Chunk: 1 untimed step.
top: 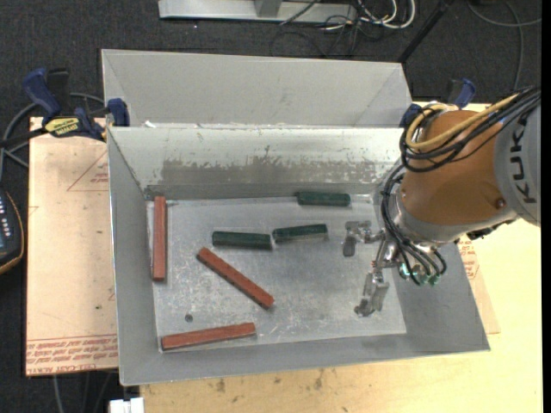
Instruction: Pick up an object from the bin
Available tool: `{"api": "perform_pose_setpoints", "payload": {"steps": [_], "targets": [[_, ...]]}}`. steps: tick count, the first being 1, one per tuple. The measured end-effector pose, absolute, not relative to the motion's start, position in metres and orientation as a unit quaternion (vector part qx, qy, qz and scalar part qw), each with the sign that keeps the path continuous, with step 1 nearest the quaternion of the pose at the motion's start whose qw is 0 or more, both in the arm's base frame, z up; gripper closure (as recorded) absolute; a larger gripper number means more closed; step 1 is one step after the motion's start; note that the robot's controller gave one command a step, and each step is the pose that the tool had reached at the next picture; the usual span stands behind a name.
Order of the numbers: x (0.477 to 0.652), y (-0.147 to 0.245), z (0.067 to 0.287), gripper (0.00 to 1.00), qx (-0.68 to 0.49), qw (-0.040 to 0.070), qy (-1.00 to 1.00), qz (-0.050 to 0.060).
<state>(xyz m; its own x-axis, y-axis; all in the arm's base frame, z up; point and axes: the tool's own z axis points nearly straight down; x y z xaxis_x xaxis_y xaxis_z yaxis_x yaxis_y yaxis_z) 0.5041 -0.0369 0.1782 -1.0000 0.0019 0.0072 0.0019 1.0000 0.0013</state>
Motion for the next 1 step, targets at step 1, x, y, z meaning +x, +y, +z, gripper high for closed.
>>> {"api": "perform_pose_setpoints", "payload": {"steps": [1], "targets": [[0.5759, -0.027, 0.075, 0.0, -0.003, -0.001, -1.0, -0.001]]}}
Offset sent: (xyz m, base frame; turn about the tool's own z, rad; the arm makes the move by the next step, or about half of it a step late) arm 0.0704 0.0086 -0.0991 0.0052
